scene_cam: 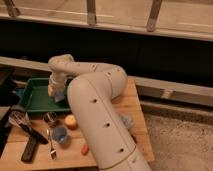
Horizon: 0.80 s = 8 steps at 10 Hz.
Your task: Wipe tray with sponge
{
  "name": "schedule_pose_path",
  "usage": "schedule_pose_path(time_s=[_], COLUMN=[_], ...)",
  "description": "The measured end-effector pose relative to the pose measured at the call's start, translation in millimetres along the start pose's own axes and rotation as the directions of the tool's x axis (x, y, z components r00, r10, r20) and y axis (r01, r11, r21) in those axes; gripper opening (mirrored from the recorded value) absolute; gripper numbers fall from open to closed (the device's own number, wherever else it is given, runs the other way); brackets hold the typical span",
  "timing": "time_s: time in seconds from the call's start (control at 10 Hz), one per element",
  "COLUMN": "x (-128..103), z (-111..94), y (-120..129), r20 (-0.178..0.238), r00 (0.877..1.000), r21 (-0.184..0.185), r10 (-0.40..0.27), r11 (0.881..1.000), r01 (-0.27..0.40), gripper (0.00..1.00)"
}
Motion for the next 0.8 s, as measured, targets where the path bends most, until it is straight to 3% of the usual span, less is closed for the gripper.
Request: schedule_pose_path(time_s=[0.2,0.4,0.6,0.8], x=[-21,-20,-1,32], z=[9,13,12,5], y=[16,26,33,28], r20=[0.009,0.003,-0.012,-0.042], r00=[1.000,1.000,1.000,0.999], r21=[0.002,-0.005,-0.015,-0.021], r10=[-0.021,-0.029,-0.013,0.026], r11=[1.000,1.000,1.000,0.999], r01=[0.021,0.029,0.013,-0.027], gripper=[0.00,0.00,0.00,0.00])
